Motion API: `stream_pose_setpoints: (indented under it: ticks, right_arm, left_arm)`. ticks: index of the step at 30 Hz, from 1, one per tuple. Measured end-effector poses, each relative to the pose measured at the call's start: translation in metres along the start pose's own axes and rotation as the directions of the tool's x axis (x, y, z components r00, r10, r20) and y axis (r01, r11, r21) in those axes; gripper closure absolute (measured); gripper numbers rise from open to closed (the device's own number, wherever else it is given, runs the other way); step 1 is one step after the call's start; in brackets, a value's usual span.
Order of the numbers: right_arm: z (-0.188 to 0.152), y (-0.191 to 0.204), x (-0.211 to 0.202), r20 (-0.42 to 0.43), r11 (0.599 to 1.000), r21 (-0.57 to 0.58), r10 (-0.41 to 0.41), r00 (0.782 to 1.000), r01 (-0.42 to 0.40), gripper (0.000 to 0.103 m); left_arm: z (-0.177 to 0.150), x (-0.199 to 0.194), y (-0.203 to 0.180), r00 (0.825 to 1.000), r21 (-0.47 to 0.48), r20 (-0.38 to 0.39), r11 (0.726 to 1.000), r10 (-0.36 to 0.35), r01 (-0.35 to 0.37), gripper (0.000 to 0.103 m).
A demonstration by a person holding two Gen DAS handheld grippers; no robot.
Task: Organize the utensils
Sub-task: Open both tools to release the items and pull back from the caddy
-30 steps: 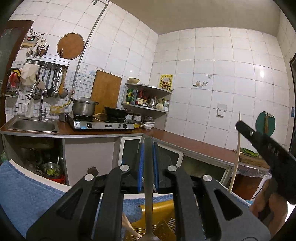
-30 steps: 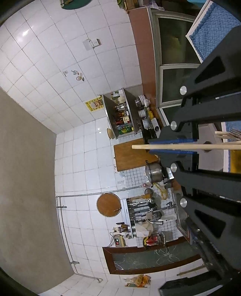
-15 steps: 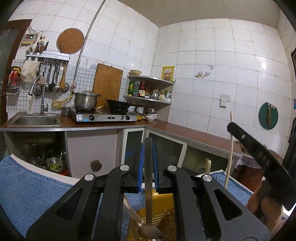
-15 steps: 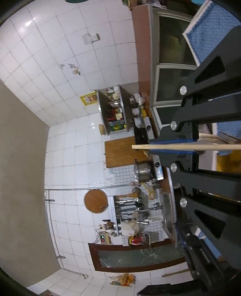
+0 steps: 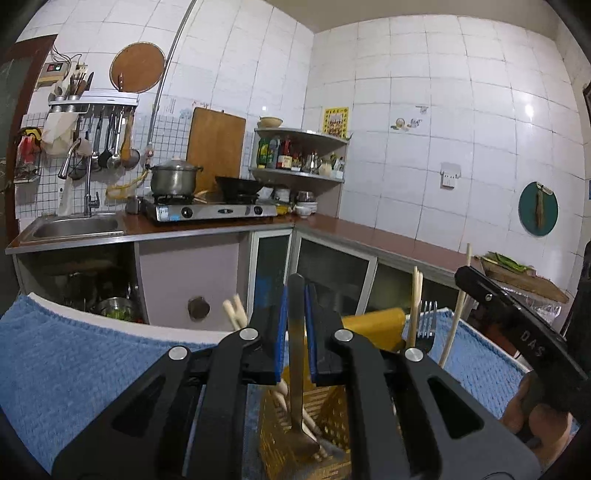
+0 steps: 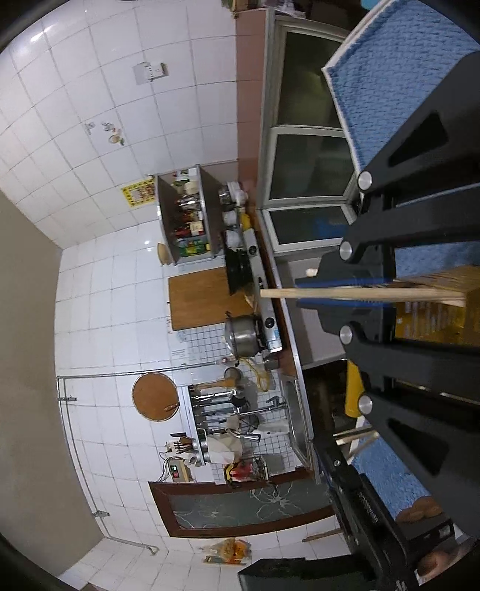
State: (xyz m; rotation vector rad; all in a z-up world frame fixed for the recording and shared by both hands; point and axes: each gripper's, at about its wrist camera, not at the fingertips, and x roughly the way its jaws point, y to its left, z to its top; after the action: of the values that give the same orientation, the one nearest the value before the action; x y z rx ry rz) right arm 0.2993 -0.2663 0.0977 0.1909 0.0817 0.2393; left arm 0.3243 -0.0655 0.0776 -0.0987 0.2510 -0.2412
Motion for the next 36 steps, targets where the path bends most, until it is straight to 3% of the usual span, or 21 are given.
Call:
stream_pose_setpoints:
  ticks: [8, 14, 16, 17, 18, 19, 20, 22, 27, 32, 36]
  right_arm:
    - [-0.018, 0.003, -0.011, -0.063, 0.999, -0.033, -0.006, 0.998, 0.004, 0.097]
    - [-0.020, 0.006, -0.005, -0.163, 0.999, -0.039, -0.010, 0.987, 0.003, 0.096]
    - [-0.019, 0.008, -0.010, -0.177, 0.999, -0.048, -0.017, 0.984, 0.009, 0.096]
    - [-0.018, 0.009, -0.012, -0.183, 0.999, -0.052, -0.023, 0.983, 0.014, 0.094]
    - [-0.017, 0.009, -0.014, -0.191, 0.998, -0.053, -0.025, 0.981, 0.015, 0.084]
    - [-0.015, 0.010, -0.018, -0.198, 0.999, -0.050, -0.026, 0.980, 0.016, 0.067]
    - [-0.014, 0.011, -0.022, -0.196, 0.998, -0.051, -0.032, 0.980, 0.022, 0.062]
    - [-0.012, 0.014, -0.030, -0.194, 0.997, -0.064, -0.045, 0.980, 0.034, 0.061]
    - [-0.013, 0.024, -0.057, -0.203, 0.993, -0.100, -0.080, 0.976, 0.061, 0.057]
    - [-0.023, 0.036, -0.089, -0.207, 0.992, -0.105, -0.095, 0.974, 0.075, 0.048]
    - [-0.036, 0.046, -0.111, -0.208, 0.992, -0.100, -0.102, 0.973, 0.083, 0.034]
  left_arm:
    - [-0.014, -0.008, -0.001, 0.999, 0.016, -0.044, 1.000, 0.014, -0.013, 0.095]
    - [-0.017, -0.009, 0.005, 0.995, -0.001, -0.094, 1.000, 0.025, -0.025, 0.094]
    - [-0.016, -0.017, 0.006, 0.995, -0.003, -0.091, 0.999, 0.039, -0.039, 0.081]
    - [-0.014, -0.021, 0.005, 0.995, -0.003, -0.088, 0.999, 0.045, -0.046, 0.067]
    - [-0.013, -0.027, 0.005, 0.995, -0.004, -0.084, 0.999, 0.053, -0.053, 0.056]
    - [-0.010, -0.035, 0.005, 0.995, -0.006, -0.076, 0.998, 0.058, -0.058, 0.054]
    - [-0.008, -0.042, 0.005, 0.995, -0.004, -0.073, 0.998, 0.061, -0.061, 0.052]
    - [-0.006, -0.053, 0.003, 0.994, 0.010, -0.080, 0.997, 0.079, -0.078, 0.047]
    - [-0.009, -0.091, 0.001, 0.991, 0.041, -0.071, 0.993, 0.117, -0.114, 0.017]
    - [-0.020, -0.132, 0.001, 0.987, 0.052, -0.060, 0.988, 0.151, -0.148, 0.005]
    - [-0.030, -0.162, 0.001, 0.984, 0.058, -0.058, 0.985, 0.166, -0.163, 0.005]
